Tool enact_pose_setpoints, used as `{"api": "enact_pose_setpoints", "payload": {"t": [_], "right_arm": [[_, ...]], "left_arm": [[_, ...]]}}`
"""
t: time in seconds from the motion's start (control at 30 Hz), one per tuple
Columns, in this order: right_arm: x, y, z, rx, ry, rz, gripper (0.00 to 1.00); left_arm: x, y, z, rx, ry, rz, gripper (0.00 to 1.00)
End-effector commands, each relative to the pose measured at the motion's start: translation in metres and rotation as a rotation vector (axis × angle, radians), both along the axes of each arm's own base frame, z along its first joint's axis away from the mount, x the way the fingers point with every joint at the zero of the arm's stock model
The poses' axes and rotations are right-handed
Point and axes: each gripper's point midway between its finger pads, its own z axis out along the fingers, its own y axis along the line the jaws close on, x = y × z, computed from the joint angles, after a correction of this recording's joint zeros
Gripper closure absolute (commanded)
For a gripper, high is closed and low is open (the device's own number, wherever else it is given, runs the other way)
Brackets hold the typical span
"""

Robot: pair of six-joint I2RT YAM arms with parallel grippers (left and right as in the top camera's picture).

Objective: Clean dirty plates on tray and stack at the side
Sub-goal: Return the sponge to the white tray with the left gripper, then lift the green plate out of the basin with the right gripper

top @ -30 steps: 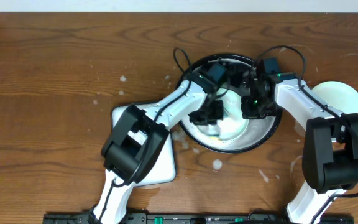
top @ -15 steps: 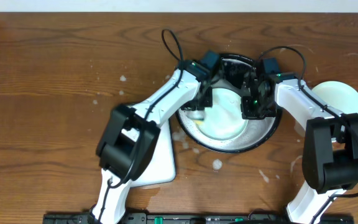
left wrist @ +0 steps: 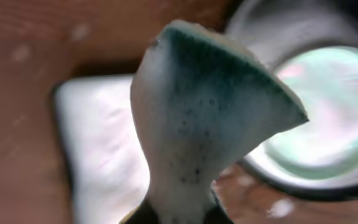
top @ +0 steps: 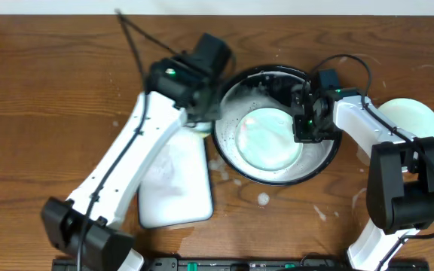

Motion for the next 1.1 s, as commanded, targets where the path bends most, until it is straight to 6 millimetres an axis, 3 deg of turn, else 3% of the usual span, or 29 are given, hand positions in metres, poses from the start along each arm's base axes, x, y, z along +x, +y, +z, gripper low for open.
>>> {"api": "enact_pose_setpoints", "payload": {"t": [0.0,0.17,0.37,0.5,0.6,0.8,0.9,0.97,1.07], "right_arm": [[0.004,-0.014,0.001,-0.062,-0.010,-0.021,0.99],[0.014,-0.007,0.044,-0.070,-0.132,-0.002,0.99],[0.018,-0.009,0.104,-0.228,-0.331,0.028,0.99],[0.018,-0.020,0.141,-0.434,-0.458,0.030,0.99],[0.016,-0.024,0.169,-0.585,-0.554,0.043,0.99],[0.006,-0.013,0.216,-0.813,-0.698,0.133,0.99],[0.000,-0.002,0.229,-0.885,-0.738,0.194,0.99],[-0.005,0.012,0.232,-0.918,-0.749,0.281,0.99],[-0.010,0.027,0.232,-0.941,-0.750,0.385,0.99]], "left_arm": [[-0.010,0.037,-0.031,0.093,0.116,0.056,0.92],[-0.031,0.072,-0.079,0.128,0.248,0.138,0.92],[-0.044,0.087,-0.111,0.115,0.311,0.185,0.92],[-0.047,0.089,-0.114,0.119,0.320,0.190,0.84],[-0.047,0.089,-0.114,0.118,0.319,0.190,0.72],[-0.047,0.089,-0.114,0.119,0.320,0.190,0.55],[-0.047,0.089,-0.114,0.119,0.320,0.190,0.48],[-0.047,0.089,-0.114,0.119,0.320,0.190,0.24],[-0.047,0.089,-0.114,0.119,0.320,0.190,0.23]]}}
